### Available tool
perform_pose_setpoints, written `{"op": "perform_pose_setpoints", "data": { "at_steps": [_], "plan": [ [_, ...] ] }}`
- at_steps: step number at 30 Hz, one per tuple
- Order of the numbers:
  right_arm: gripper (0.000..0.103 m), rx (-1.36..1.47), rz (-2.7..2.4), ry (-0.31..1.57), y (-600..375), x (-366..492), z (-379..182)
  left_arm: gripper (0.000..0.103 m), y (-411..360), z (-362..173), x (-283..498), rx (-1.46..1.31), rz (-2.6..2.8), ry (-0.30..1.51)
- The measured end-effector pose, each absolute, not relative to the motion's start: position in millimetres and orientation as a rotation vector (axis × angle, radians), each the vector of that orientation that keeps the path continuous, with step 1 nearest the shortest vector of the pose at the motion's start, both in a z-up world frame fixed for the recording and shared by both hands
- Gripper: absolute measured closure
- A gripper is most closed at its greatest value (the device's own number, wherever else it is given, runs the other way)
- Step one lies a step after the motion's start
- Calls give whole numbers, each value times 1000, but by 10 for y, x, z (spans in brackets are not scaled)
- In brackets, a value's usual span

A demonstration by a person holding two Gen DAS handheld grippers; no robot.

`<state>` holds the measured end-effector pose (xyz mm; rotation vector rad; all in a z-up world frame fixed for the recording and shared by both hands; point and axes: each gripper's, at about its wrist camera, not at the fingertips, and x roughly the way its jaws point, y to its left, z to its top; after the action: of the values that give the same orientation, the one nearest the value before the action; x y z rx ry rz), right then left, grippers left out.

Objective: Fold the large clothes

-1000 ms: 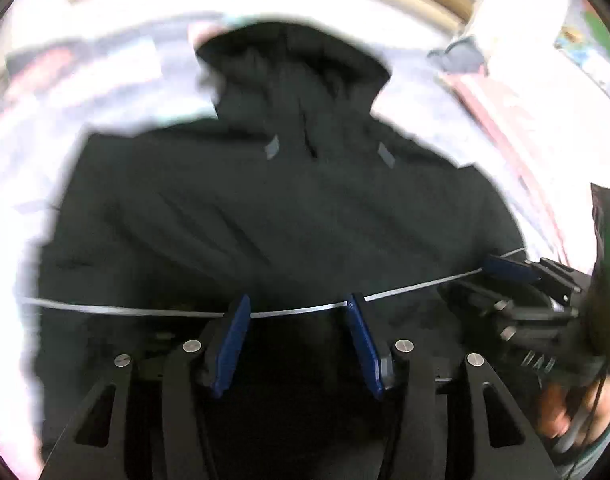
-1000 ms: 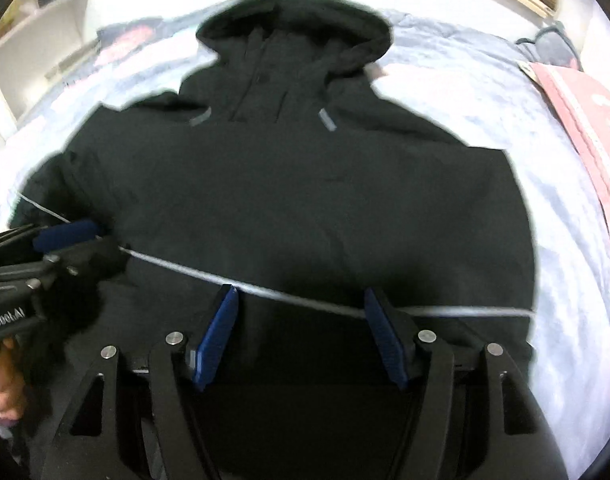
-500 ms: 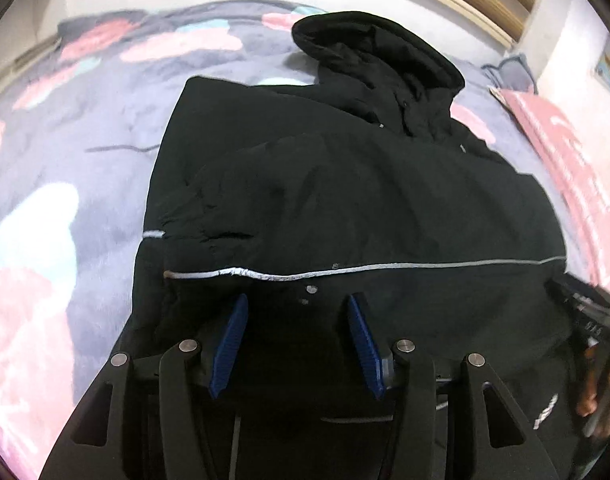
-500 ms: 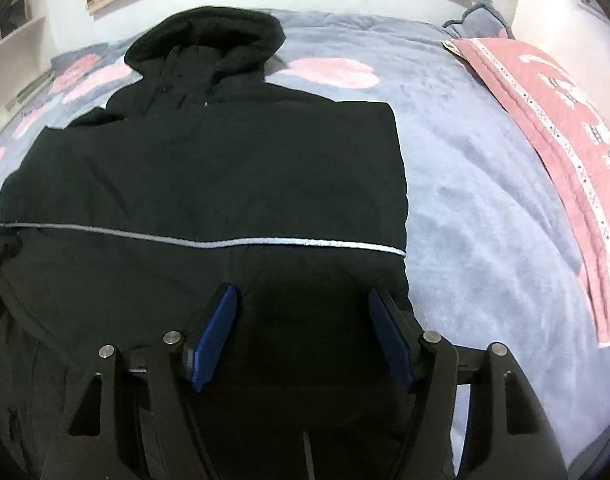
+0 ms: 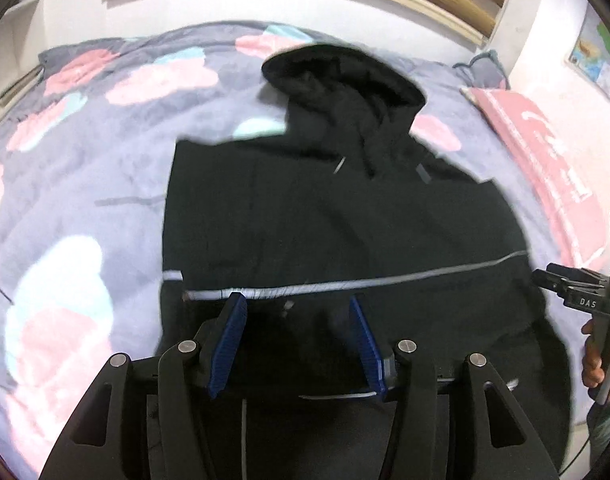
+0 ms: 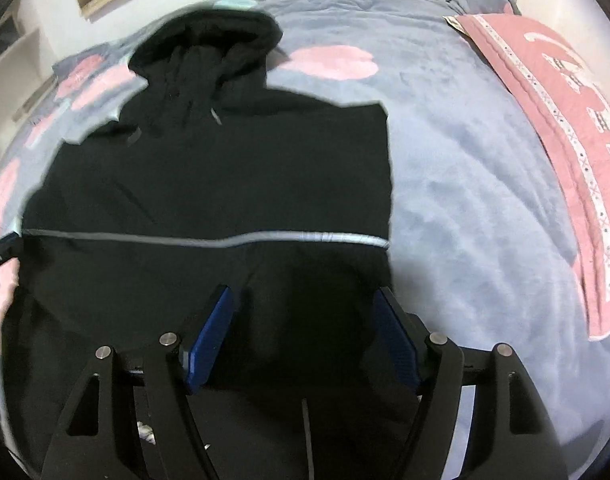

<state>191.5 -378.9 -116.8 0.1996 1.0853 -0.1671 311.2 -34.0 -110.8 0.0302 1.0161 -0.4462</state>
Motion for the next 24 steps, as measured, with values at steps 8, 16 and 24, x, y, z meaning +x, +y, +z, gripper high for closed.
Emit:
{"op": "perform_pose_setpoints", "data": {
  "at_steps": [8, 16, 24],
  "plan": [
    [28, 221, -170, 1006, -3942, 2172, 37, 48, -520, -8, 3503, 18, -461, 964],
    [28, 248, -120, 929, -3903, 2765, 649, 48, -733, 686, 3988, -2, -470, 886],
    [28, 252, -103, 963, -3936, 3822, 335, 45, -981, 368, 4916, -18, -407, 977]
  ]
}}
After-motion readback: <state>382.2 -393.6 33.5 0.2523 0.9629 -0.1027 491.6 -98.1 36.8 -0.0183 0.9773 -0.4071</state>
